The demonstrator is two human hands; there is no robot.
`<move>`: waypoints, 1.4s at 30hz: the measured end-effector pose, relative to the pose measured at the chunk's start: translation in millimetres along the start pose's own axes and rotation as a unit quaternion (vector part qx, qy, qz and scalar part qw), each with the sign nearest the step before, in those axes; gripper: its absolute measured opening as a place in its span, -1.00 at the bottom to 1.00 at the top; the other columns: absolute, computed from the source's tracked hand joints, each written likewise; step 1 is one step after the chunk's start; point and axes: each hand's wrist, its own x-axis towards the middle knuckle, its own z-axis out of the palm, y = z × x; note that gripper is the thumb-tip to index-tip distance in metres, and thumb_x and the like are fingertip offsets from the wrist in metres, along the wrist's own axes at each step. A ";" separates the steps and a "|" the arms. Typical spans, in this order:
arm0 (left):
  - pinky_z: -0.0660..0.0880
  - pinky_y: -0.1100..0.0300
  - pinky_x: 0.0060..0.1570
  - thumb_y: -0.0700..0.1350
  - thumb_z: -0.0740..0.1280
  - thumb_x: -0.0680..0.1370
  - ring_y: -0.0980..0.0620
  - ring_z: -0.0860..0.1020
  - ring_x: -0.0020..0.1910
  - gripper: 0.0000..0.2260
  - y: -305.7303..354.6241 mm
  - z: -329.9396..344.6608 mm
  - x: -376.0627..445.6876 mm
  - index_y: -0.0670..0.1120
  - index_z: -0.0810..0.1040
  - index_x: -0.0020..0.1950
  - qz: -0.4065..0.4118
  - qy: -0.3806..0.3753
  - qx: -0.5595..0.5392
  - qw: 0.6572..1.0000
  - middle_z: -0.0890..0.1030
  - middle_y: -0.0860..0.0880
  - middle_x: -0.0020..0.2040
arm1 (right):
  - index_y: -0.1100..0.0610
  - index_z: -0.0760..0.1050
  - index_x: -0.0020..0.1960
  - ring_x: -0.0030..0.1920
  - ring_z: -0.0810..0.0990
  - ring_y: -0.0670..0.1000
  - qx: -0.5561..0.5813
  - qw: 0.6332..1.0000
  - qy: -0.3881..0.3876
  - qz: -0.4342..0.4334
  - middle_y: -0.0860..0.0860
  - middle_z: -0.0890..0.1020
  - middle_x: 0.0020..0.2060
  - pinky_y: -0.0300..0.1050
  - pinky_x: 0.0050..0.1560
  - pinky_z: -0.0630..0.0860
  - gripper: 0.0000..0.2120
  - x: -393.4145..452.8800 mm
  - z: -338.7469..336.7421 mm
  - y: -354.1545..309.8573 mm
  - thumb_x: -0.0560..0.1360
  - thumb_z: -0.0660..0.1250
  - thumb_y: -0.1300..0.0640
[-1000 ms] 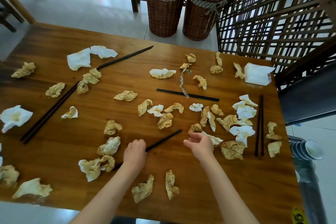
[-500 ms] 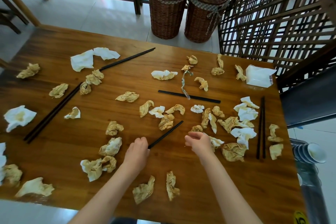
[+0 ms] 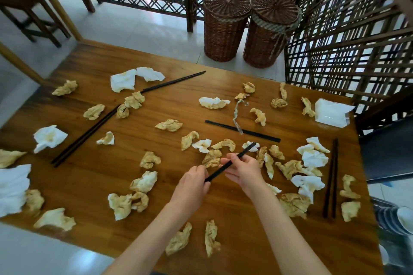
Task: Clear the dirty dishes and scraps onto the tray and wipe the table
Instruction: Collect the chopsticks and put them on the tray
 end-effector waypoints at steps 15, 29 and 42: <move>0.51 0.29 -0.07 -0.08 0.32 0.54 0.14 0.51 -0.02 -0.80 -138.8 -99.4 1.9 -0.05 0.54 0.15 -0.118 0.167 -0.033 0.978 0.56 0.03 0.04 | 0.16 0.49 0.03 -0.21 0.70 0.02 -0.014 0.999 -0.033 0.024 0.05 0.71 -0.25 -0.07 -0.20 0.60 -0.90 10.4 108.1 -16.5 0.54 0.29 0.16; 0.51 0.13 -0.02 -0.06 0.38 0.50 -0.07 0.49 0.18 -0.69 -330.2 -179.9 35.4 -0.11 0.48 0.20 -0.222 0.060 0.125 0.965 0.47 -0.08 0.26 | 0.21 0.49 0.02 -0.17 0.69 0.05 0.046 0.998 0.029 0.040 0.11 0.69 -0.16 -0.10 -0.21 0.59 -0.87 4.1 256.4 5.7 0.59 0.20 0.19; 0.53 0.16 -0.08 -0.21 0.29 0.56 -0.05 0.57 0.01 -0.86 -336.2 -179.7 44.2 -0.19 0.53 0.10 -0.232 0.076 0.087 0.966 0.57 -0.12 0.05 | 0.20 0.49 0.02 -0.12 0.68 0.09 0.049 0.996 0.053 0.053 0.13 0.68 -0.13 0.00 -0.03 0.59 -0.89 5.5 264.5 -1.1 0.58 0.21 0.19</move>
